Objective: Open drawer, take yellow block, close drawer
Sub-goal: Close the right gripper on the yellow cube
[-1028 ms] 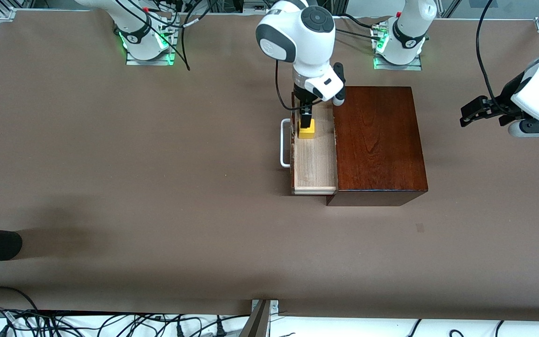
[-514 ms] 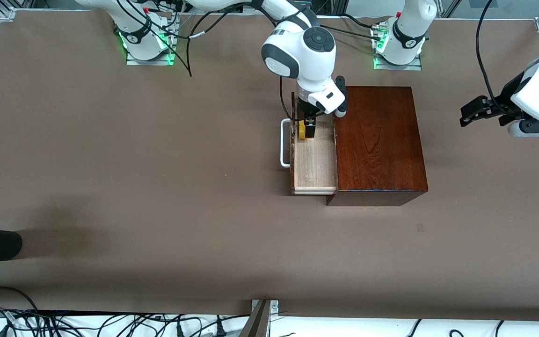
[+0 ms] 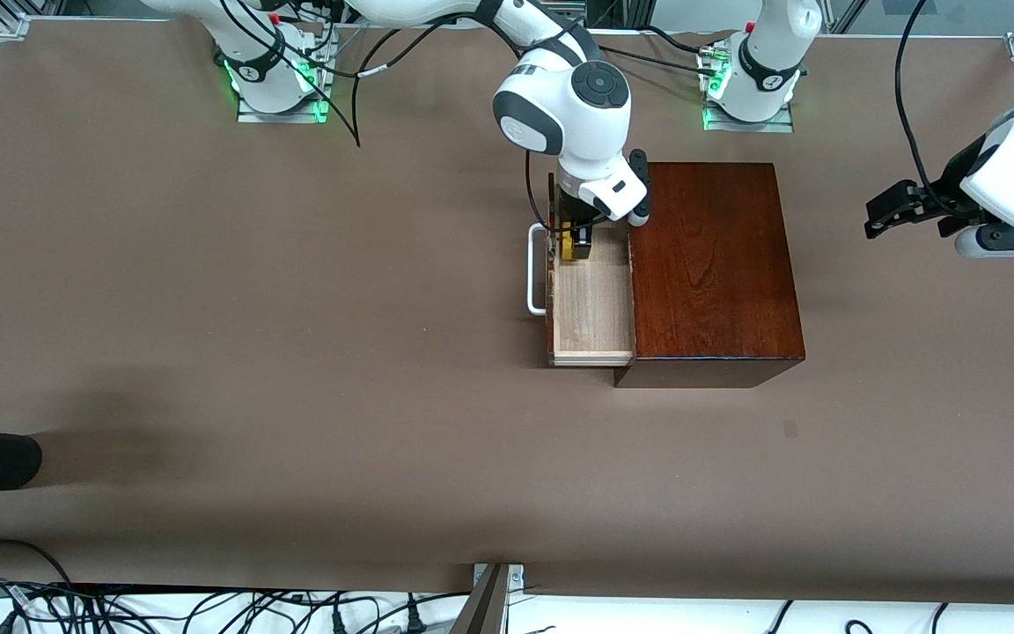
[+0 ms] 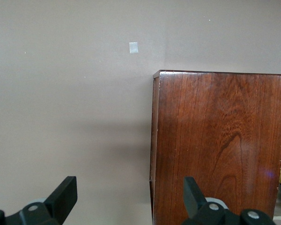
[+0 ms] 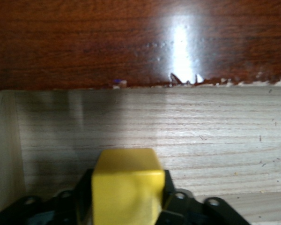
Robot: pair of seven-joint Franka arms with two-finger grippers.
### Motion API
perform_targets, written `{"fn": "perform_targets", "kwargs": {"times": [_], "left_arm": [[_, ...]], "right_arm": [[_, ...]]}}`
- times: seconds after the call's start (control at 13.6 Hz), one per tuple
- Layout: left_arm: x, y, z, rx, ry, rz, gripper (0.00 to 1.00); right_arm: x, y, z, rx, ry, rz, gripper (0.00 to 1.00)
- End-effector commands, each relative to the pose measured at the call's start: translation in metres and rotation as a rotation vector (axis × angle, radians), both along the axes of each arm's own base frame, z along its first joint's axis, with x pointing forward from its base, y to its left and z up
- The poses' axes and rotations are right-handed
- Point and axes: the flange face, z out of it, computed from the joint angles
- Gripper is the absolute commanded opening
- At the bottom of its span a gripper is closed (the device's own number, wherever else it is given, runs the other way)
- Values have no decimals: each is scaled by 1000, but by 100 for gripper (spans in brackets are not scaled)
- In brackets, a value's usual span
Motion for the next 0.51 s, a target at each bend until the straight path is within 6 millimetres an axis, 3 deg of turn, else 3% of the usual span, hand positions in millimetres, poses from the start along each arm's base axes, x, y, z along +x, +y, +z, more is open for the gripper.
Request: {"fn": "perform_targets", "kwargs": {"times": [0.0,0.07,0.15,0.29,0.44], "left_arm": [[2,-1,5,-4,-12,-16,100],[2,-1,5,-4,-12,-16,100],[2,-1,5,-4,-14,-16,100],[2,-2,5,-4,-12,-18,100],[2,-2,5,-4,-14,-18,100]], "right_arm": [[4,4,6,0,-22,15,22],[5,4,9,3,-22,14,6],[5,4,12,4,-24,13,0],[5,1,12,-13,-13,8,0],[10,0,49,-14,-7,-13,0]]}}
